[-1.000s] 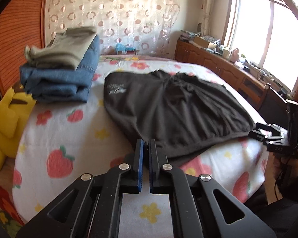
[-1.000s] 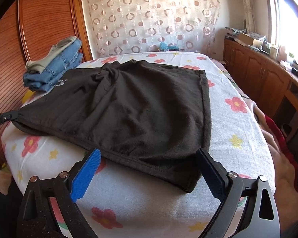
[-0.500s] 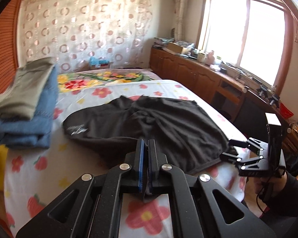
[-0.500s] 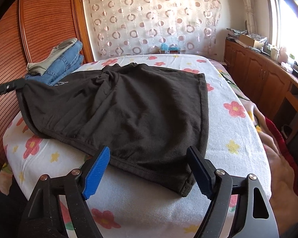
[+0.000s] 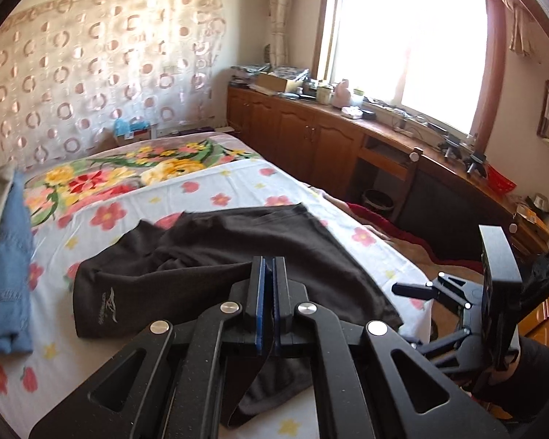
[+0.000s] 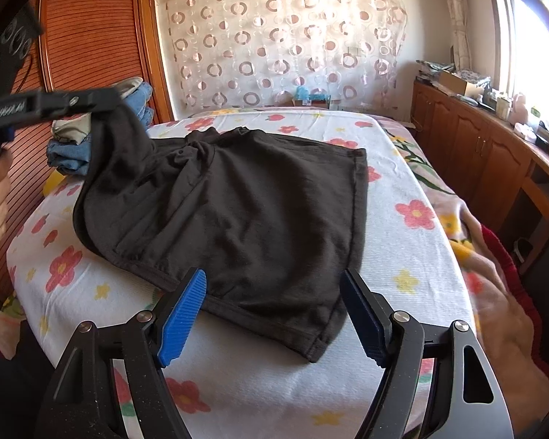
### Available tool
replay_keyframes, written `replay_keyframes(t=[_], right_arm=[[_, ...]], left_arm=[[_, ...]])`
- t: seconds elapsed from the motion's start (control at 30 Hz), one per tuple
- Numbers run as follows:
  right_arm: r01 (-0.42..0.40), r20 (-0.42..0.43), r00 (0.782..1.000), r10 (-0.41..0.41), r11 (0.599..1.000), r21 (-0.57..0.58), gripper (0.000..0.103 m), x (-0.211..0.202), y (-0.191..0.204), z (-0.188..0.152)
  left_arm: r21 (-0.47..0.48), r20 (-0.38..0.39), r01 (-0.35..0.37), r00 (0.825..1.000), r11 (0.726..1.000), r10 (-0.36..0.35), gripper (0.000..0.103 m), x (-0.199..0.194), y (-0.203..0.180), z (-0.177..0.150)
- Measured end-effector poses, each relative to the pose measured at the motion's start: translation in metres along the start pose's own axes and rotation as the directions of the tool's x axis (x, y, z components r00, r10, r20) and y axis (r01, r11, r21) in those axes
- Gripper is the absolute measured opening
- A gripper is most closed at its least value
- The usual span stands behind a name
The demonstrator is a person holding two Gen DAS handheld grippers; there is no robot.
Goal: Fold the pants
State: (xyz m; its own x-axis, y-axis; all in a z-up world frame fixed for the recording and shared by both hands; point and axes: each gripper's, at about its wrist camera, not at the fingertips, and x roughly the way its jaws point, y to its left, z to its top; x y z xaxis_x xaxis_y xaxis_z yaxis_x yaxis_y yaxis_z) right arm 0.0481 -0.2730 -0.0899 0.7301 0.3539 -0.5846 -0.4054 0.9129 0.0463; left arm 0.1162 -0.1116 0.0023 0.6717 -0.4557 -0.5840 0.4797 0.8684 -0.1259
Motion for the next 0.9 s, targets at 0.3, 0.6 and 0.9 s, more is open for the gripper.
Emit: replay_keyframes(t=[0.3,0.6,0.9], right_arm=[[-0.004,0.002,1.000,0.004,1.000,0.023,0.077,0.000,-0.006,-0.004],[-0.008,-0.006,1.000,0.008,0.999,0.033,0.077,0.002,-0.008,-0.005],[-0.036,-0.012,0.999,0.036,0.999,0.030,0.072,0.010,-0.001,0.000]], left_arm=[[-0.015,-0.079,-0.040,0.996,0.999,0.038,0.005,0.034,-0.012,-0.006],[-0.042,-0.102,-0.067,0.993,0.997,0.062,0.059,0.028,0.003,-0.029],[-0.134,-0.104,-0.125,0.988,0.983,0.112,0.082,0.008,0.042,-0.061]])
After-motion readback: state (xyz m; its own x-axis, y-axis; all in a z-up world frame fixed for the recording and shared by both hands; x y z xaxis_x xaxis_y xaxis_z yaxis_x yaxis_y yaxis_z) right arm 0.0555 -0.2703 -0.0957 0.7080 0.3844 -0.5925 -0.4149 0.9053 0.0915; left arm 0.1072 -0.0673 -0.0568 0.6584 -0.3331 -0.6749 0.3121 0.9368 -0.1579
